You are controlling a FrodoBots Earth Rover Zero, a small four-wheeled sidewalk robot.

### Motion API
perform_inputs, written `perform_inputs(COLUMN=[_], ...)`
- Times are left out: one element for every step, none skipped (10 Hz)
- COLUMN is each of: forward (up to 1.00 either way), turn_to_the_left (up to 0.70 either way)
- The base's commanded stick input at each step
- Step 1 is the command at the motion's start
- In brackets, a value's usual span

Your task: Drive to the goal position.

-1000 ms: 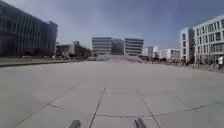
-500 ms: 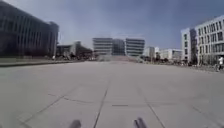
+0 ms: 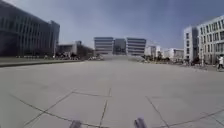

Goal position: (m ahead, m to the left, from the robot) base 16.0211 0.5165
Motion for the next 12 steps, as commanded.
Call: perform_inputs(forward=[1.00,1.00,1.00,1.00,1.00,1.00,1.00,1.00,1.00,1.00,1.00,1.00], turn_to_the_left=[0.00,0.00,0.00,0.00,0.00,0.00,0.00,0.00,0.00,-0.32,-0.38,-0.38])
